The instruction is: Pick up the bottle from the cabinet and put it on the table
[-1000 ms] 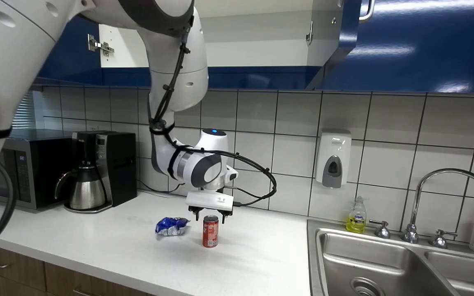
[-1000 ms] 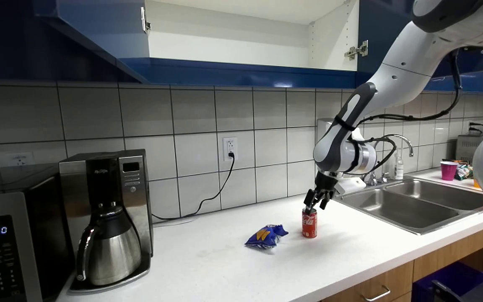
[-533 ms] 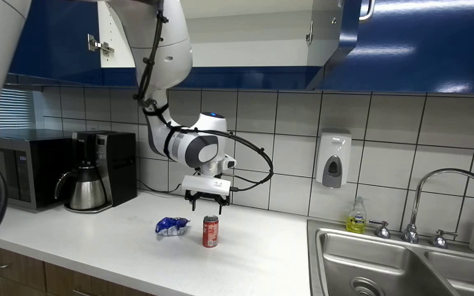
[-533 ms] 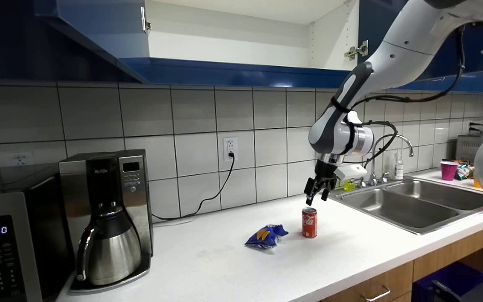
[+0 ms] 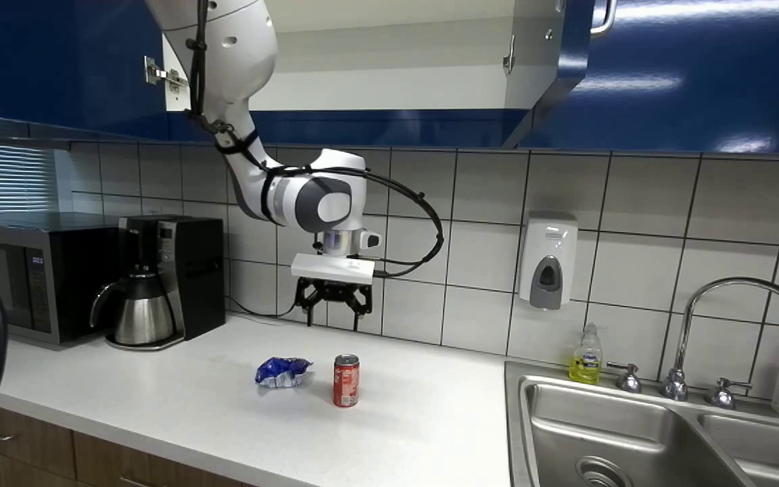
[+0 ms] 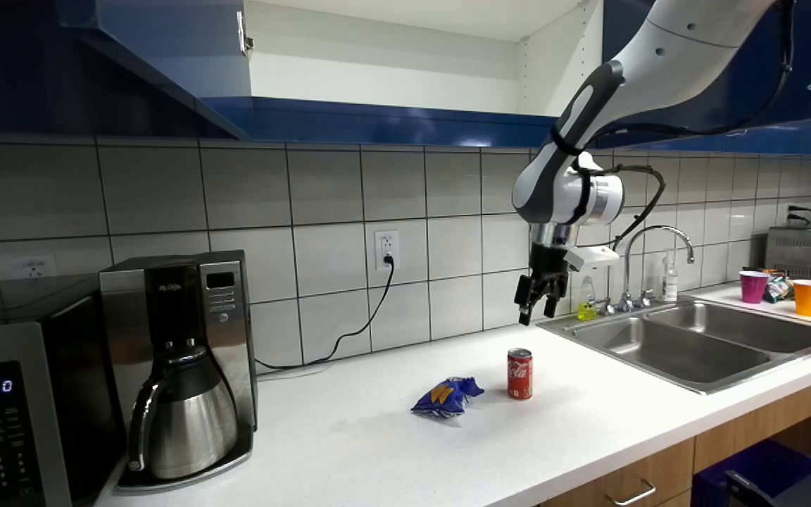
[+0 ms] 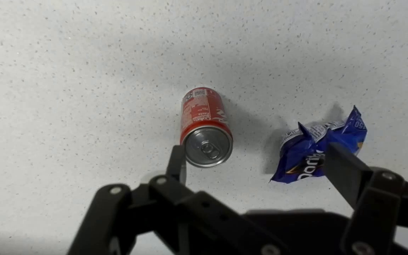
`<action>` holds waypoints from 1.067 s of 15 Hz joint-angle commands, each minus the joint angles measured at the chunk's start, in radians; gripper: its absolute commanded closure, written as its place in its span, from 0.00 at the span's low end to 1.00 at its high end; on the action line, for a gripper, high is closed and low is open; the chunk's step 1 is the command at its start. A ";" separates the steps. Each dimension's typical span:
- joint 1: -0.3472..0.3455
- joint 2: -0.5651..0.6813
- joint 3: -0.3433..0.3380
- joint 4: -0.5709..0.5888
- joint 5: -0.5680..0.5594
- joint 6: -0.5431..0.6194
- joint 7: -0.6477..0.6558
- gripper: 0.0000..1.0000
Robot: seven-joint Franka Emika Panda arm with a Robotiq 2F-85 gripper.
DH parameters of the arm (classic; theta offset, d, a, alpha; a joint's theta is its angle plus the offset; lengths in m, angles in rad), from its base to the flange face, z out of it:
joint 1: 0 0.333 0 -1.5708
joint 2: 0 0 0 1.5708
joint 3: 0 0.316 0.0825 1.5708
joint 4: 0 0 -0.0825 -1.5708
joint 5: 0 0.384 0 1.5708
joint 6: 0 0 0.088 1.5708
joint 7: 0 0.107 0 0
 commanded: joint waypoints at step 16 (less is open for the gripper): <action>0.297 -0.228 -0.272 0.019 -0.044 -0.363 -0.041 0.00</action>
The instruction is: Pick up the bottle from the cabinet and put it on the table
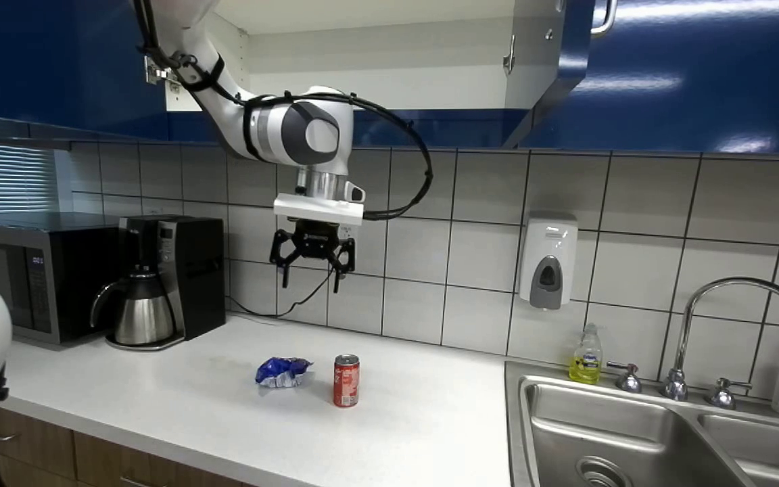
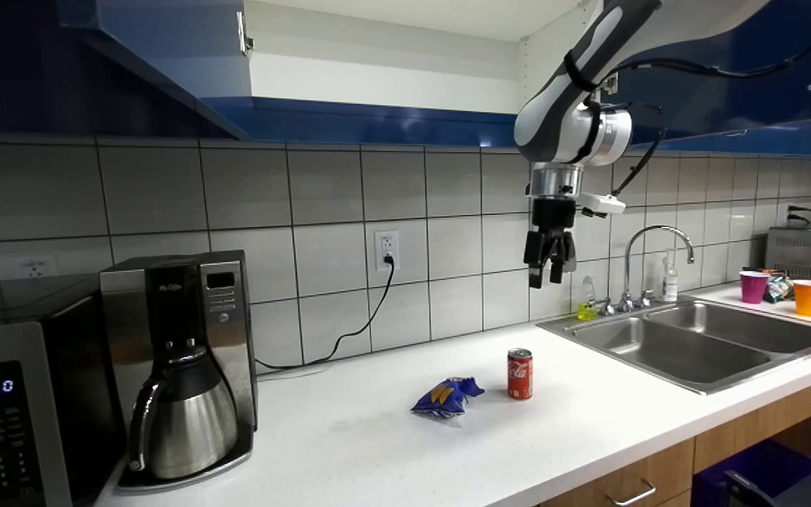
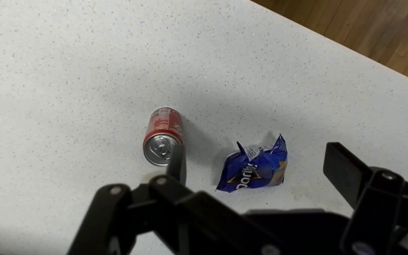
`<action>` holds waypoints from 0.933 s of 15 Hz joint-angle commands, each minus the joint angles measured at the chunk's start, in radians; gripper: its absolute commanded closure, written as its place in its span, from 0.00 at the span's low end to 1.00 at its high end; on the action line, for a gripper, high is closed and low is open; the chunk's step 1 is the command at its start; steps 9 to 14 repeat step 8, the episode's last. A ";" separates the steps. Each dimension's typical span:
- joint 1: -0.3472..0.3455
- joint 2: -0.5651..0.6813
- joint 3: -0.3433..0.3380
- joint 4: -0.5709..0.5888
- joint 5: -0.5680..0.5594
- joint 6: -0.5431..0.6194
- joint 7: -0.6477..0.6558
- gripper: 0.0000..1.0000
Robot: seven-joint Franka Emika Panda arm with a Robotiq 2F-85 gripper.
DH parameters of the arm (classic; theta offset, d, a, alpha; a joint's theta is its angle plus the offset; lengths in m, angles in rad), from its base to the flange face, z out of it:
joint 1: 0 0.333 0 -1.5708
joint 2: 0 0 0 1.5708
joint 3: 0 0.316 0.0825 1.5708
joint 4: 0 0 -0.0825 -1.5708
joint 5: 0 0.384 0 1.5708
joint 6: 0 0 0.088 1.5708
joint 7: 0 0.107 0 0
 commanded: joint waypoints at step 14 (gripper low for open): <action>0.029 0.014 -0.032 0.000 -0.003 0.000 0.003 0.00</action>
